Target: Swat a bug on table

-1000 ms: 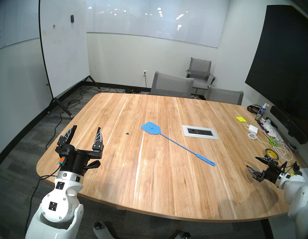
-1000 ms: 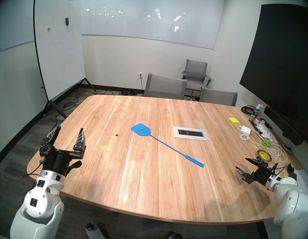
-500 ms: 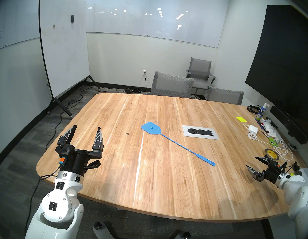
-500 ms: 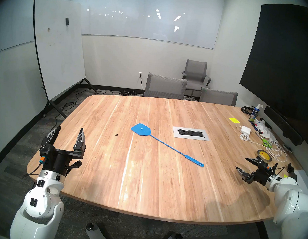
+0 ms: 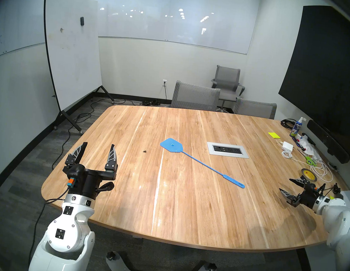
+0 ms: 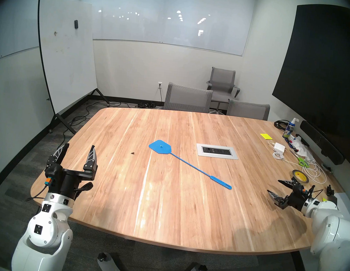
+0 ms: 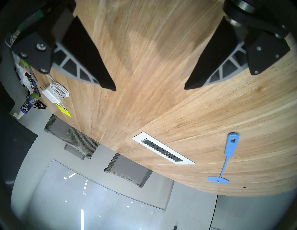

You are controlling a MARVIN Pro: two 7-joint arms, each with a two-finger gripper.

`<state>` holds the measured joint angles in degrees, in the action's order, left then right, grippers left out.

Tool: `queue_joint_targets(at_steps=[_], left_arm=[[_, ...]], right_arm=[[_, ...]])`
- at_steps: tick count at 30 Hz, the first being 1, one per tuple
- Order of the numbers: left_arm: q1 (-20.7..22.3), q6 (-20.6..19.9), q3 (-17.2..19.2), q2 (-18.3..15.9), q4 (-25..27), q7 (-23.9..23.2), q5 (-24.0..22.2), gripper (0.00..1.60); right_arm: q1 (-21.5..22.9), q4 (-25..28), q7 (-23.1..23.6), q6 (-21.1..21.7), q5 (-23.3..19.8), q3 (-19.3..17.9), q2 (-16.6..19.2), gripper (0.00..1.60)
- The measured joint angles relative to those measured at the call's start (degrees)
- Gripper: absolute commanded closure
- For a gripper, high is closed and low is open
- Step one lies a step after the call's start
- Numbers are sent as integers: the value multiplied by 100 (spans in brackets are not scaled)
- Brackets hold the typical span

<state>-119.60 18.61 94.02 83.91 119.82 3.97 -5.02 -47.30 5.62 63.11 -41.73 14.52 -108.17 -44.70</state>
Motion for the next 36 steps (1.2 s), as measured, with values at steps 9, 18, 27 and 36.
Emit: queue_joint_targets(at_steps=[9, 18, 27, 36], left_arm=[[1, 0, 0, 1, -3, 0, 0, 0], [3, 1, 0, 1, -8, 0, 0, 0], [6, 1, 0, 1, -18, 0, 0, 0], [11, 1, 1, 2, -26, 0, 0, 0]], right_arm=[[186, -10, 174, 164, 20, 33, -24, 0], [453, -30, 373, 361, -5, 62, -19, 0], [742, -35, 569, 550, 14, 255, -36, 0], [977, -35, 727, 701, 119, 566, -242, 0]])
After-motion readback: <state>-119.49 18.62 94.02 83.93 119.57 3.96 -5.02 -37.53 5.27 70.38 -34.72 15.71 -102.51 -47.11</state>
